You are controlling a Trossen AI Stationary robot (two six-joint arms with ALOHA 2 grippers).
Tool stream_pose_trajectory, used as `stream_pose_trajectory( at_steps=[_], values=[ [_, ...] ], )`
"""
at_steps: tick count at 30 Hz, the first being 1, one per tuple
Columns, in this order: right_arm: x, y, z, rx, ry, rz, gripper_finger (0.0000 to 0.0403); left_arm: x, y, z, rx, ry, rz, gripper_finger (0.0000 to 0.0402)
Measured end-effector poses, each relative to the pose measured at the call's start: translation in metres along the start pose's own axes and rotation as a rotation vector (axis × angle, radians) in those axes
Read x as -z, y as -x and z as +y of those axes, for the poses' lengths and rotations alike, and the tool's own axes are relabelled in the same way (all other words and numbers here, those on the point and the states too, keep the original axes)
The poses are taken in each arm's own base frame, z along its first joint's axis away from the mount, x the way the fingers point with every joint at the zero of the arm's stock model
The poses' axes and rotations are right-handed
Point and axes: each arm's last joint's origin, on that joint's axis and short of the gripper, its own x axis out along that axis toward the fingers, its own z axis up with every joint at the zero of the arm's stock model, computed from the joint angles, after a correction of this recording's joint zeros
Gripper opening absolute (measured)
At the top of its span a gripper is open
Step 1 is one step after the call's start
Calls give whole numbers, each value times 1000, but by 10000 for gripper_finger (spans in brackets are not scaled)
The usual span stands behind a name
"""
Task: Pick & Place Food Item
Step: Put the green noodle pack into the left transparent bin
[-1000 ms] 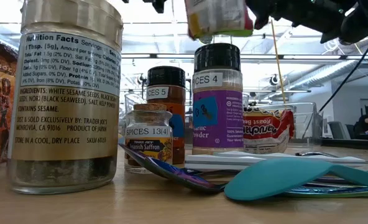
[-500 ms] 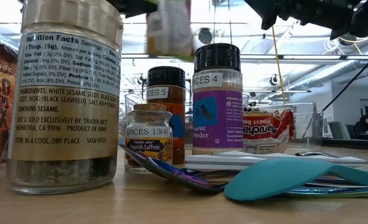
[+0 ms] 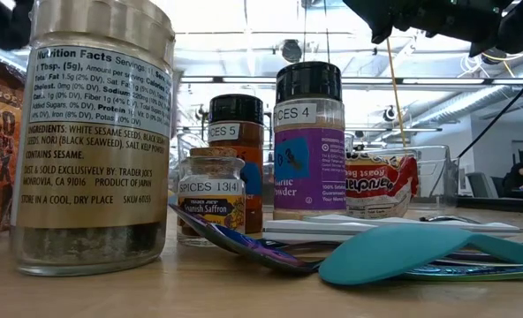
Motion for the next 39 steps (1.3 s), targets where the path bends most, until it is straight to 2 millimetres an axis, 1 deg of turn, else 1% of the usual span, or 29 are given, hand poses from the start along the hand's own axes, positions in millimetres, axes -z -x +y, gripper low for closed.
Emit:
stream_pose_trajectory(
  at_steps=[3, 7, 9, 14, 21, 24, 28, 31, 35, 39],
  values=[
    [-1, 0, 0, 1, 11, -7, 198, 21, -5, 1, -99, -87, 96, 2],
    [-1, 0, 0, 2, 25, -14, 196, 43, -12, -1, -144, -164, 173, 2],
    [-2, 0, 0, 2, 27, -19, 196, 50, -15, -2, -116, -184, 177, 2],
    [-2, 0, 0, 2, 32, -23, 196, 62, -21, -10, 31, -239, 166, 2],
    [-1, 0, 0, 2, 24, -15, 196, 68, -25, -17, 197, -214, 145, 15],
    [-1, 0, 0, 1, 22, -13, 196, 69, -26, -18, 275, -173, 128, 14],
    [0, 0, 0, 0, 19, -4, 196, 71, -26, -18, 311, -98, 141, 4],
    [0, 0, 0, 0, 19, -3, 196, 73, -26, -19, 324, -72, 159, 9],
    [0, 0, 0, 0, 19, -3, 196, 73, -27, -20, 364, -86, 248, 21],
    [0, 0, 0, 0, 19, -3, 196, 67, -28, -17, 394, -79, 367, 23]
  ],
)
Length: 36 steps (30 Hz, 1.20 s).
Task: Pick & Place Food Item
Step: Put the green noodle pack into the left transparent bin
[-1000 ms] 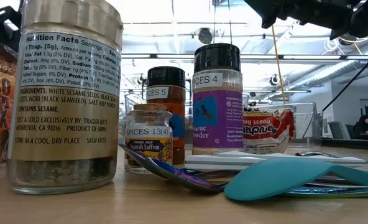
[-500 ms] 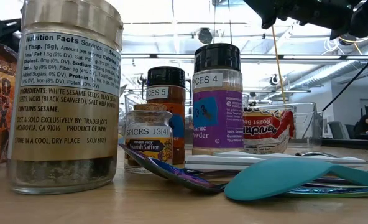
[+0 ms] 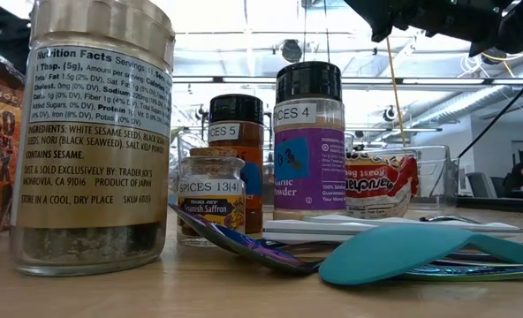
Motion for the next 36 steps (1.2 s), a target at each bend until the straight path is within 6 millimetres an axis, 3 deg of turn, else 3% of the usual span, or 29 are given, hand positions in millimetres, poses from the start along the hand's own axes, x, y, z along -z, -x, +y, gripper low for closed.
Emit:
stream_pose_trajectory(
  at_steps=[8, 14, 19, 25, 31, 36],
  values=[
    [0, 0, 0, 0, -1, 3, 196, -20, 10, 9, 81, 140, 116, 10],
    [1, 0, 0, -1, -2, 8, 196, -8, 14, 9, 85, 199, 273, 12],
    [1, 0, 0, -1, -3, 8, 196, -8, 14, 9, 74, 258, 277, 9],
    [0, 0, 0, 0, -1, 4, 196, -10, 15, 7, 121, 319, 269, 80],
    [0, 0, 0, 0, 0, 4, 196, -10, 16, 11, 5, 319, 250, 172],
    [0, 0, 0, 0, 0, 5, 196, -18, 25, 19, 9, 315, 186, 221]
  ],
)
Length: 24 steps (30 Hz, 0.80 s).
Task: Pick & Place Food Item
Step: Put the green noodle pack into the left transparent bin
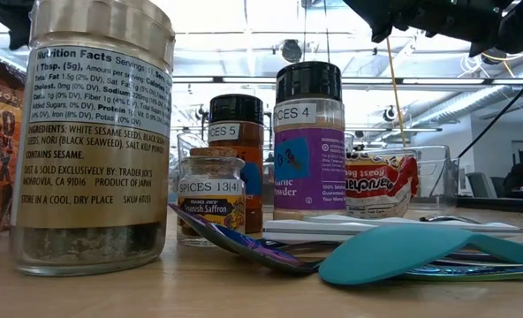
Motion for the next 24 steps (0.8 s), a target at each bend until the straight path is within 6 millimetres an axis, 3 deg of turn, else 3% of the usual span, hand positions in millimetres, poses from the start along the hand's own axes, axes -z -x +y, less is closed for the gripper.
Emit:
stream_pose_trajectory(
  at_steps=[6, 17, 24],
  values=[
    [0, 0, 0, 1, -2, 5, 196, -5, 9, 3, 43, 9, -50, 244],
    [1, 0, 0, 2, -7, 7, 196, -17, 12, 8, -9, 90, -171, 246],
    [1, 0, 0, 3, -5, 6, 196, -5, -4, 14, 0, 173, 7, 246]
  ],
)
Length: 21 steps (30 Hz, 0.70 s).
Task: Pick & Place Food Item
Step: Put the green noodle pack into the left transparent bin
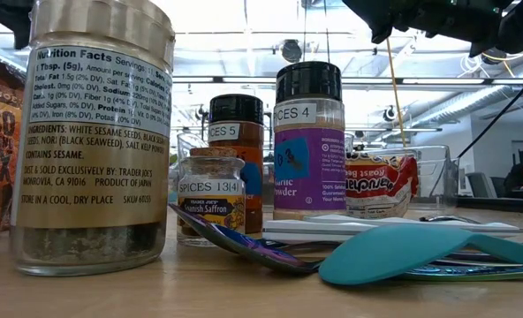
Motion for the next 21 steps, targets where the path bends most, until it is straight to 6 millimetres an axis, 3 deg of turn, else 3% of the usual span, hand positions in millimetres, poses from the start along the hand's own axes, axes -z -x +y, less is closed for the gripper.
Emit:
stream_pose_trajectory(
  at_steps=[13, 18, 21],
  values=[
    [-1, 0, 0, 1, 5, -15, 196, 10, -43, 6, -27, 16, 229, 246],
    [-2, 0, 0, 1, 5, -15, 196, 4, -38, 7, -10, -36, 215, 246],
    [-1, 0, 0, 1, 5, -15, 196, -12, -25, 8, 18, -21, 156, 246]
  ],
)
